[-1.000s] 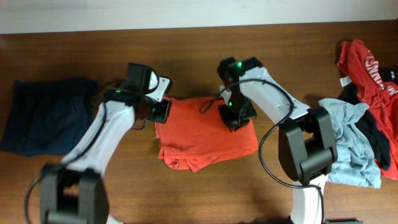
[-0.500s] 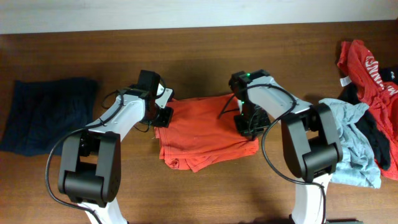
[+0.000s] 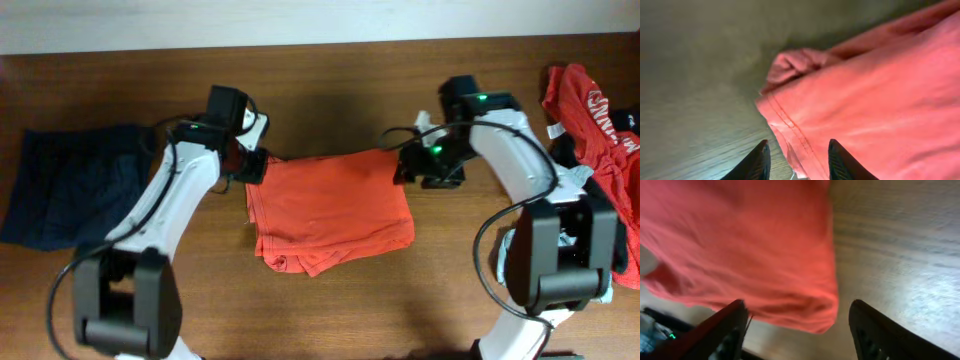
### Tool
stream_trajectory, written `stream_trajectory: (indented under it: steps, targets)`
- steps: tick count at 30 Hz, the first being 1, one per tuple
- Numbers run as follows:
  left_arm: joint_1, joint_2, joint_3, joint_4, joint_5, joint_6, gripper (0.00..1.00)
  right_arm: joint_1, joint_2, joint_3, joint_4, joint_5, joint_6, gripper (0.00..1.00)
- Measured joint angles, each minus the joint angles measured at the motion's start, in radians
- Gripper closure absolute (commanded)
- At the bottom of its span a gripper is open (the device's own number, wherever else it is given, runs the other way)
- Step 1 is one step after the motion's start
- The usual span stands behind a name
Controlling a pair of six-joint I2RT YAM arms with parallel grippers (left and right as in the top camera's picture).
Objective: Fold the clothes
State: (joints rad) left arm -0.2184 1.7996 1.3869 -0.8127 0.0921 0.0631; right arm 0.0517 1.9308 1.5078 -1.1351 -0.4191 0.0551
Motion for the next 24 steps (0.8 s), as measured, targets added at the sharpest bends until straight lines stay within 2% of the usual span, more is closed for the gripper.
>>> stream_trajectory:
  steps: [6, 10, 24]
  targets:
    - [0.000, -0.076, 0.005, -0.015, 0.000, -0.003, 0.56, -0.055, 0.000, -0.026, 0.051, -0.058, -0.051, 0.23]
    - [0.000, -0.112, 0.005, -0.023, -0.003, -0.003, 0.56, -0.059, 0.004, -0.101, 0.142, -0.086, -0.067, 0.23]
    - [0.000, -0.164, 0.005, -0.052, -0.004, -0.003, 0.55, -0.029, 0.144, -0.133, 0.171, -0.171, -0.118, 0.25]
